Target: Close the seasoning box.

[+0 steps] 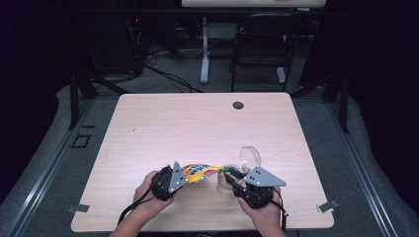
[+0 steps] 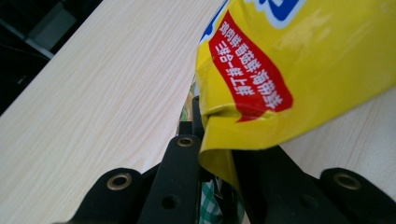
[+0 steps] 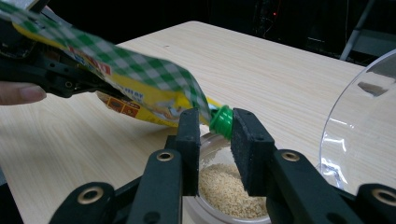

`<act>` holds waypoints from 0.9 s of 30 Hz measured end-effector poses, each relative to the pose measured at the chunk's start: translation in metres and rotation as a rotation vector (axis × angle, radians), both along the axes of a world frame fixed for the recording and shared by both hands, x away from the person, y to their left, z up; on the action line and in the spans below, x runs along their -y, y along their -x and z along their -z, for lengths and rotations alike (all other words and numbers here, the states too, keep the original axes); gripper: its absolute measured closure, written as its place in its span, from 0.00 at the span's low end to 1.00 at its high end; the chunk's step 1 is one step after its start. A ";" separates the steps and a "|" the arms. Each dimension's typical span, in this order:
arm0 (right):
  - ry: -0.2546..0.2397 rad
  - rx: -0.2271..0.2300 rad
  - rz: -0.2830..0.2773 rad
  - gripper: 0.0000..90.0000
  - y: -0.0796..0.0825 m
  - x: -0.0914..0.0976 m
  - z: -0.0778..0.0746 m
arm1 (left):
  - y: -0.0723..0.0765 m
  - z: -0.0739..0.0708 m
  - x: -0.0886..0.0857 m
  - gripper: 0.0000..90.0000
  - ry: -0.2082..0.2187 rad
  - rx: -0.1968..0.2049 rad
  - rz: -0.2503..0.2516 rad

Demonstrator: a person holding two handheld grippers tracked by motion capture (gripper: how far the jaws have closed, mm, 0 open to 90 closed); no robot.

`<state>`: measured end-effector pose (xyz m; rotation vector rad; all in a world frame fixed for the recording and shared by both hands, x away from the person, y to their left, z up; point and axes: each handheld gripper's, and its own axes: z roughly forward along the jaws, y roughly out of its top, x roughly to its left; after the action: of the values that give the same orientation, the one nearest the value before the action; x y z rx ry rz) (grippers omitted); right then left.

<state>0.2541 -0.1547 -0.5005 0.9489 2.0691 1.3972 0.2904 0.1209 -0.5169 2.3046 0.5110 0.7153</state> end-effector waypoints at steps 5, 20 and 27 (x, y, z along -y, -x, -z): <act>-0.004 0.002 0.006 0.80 0.000 0.001 0.000 | -0.004 0.000 -0.008 0.98 0.065 -0.042 -0.010; -0.013 0.000 0.017 0.79 0.001 0.004 0.000 | -0.021 0.001 -0.030 0.98 0.255 -0.159 -0.064; -0.008 -0.002 0.019 0.79 0.001 0.005 0.000 | -0.026 0.003 -0.037 0.98 0.302 -0.185 -0.091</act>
<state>0.2528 -0.1592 -0.5005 0.9712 2.0528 1.3959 0.3166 0.1576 -0.5197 2.0821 0.7585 0.4337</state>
